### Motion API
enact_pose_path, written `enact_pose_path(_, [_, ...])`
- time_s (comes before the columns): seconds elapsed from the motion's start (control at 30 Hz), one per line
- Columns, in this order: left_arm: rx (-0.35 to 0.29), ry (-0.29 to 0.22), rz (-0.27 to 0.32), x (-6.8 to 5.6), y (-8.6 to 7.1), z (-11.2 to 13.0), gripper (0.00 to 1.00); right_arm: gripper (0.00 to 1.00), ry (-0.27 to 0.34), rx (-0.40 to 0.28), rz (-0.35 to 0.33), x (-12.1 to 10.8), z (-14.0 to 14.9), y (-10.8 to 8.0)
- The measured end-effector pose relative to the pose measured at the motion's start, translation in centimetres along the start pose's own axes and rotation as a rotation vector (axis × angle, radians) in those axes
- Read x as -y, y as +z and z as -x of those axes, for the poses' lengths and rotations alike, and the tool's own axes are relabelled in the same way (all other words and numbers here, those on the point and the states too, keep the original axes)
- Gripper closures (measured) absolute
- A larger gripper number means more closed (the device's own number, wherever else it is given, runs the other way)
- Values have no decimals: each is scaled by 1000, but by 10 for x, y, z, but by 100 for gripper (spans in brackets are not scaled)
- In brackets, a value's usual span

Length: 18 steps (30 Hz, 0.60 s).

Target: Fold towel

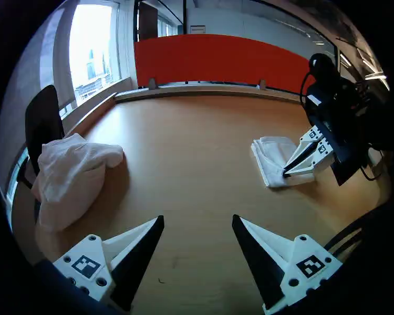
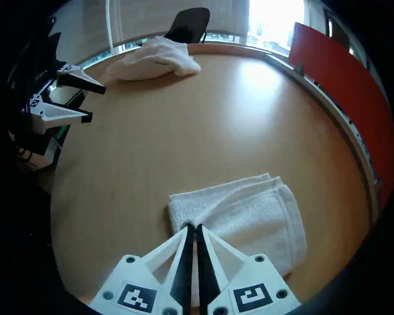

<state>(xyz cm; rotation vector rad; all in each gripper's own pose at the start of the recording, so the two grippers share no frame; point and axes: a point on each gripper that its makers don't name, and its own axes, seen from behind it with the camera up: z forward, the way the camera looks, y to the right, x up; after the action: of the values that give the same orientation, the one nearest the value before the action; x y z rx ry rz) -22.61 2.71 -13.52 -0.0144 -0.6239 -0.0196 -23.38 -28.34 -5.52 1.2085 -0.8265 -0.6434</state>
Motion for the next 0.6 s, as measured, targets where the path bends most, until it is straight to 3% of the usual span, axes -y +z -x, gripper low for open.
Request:
enact_pose_path(0.4, [2, 6, 4, 1, 1, -1, 4, 92, 20, -14, 7, 0, -1, -1])
enact_pose_path(0.6, [4, 1, -3, 4, 2, 0, 4, 75, 16, -28, 14, -1, -4, -5])
